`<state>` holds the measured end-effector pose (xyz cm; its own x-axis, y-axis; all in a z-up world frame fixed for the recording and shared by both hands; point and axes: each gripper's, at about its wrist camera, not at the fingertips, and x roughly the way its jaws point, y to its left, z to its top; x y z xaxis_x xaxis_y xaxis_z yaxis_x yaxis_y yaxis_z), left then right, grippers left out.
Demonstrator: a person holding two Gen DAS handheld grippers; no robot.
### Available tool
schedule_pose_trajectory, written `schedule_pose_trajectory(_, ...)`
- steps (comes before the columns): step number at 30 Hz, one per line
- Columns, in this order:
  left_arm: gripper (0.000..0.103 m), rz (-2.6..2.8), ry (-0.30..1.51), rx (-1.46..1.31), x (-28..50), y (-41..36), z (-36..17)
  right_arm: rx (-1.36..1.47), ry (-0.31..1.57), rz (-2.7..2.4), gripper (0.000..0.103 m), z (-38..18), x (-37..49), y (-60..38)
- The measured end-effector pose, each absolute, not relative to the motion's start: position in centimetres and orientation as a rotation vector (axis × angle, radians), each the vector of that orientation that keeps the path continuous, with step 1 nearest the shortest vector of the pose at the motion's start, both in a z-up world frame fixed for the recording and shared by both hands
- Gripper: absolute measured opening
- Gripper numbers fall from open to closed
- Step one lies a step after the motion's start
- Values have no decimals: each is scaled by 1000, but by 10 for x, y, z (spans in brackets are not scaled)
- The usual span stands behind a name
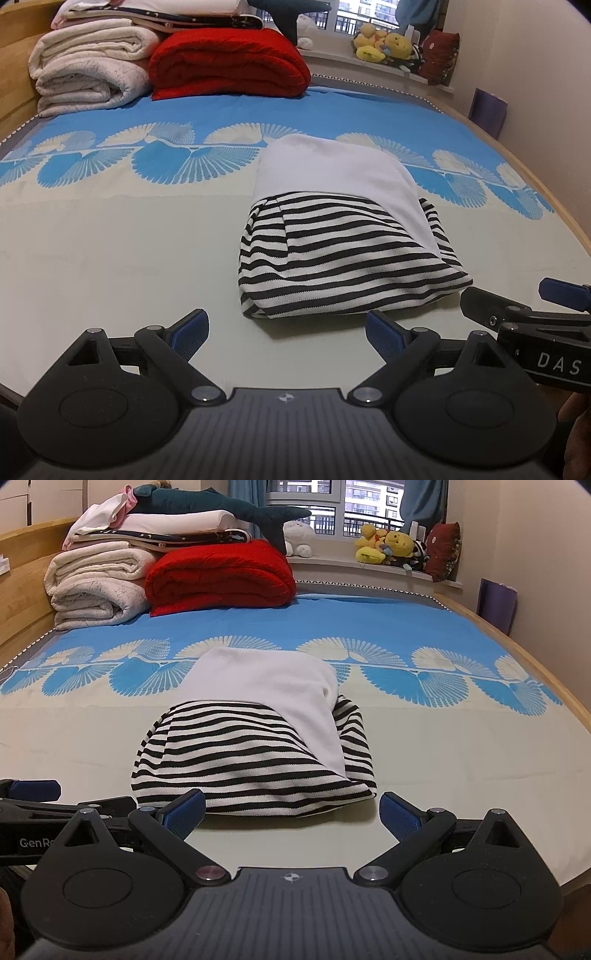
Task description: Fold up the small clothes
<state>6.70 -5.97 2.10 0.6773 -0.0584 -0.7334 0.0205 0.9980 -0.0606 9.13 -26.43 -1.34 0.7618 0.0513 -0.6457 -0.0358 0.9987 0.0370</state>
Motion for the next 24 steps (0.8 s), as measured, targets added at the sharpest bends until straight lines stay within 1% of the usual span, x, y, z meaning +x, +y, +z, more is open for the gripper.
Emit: schedule_pose_trajectory(24, 94, -40, 843, -62, 69, -58, 19, 31, 713, 45, 100, -15, 93, -261)
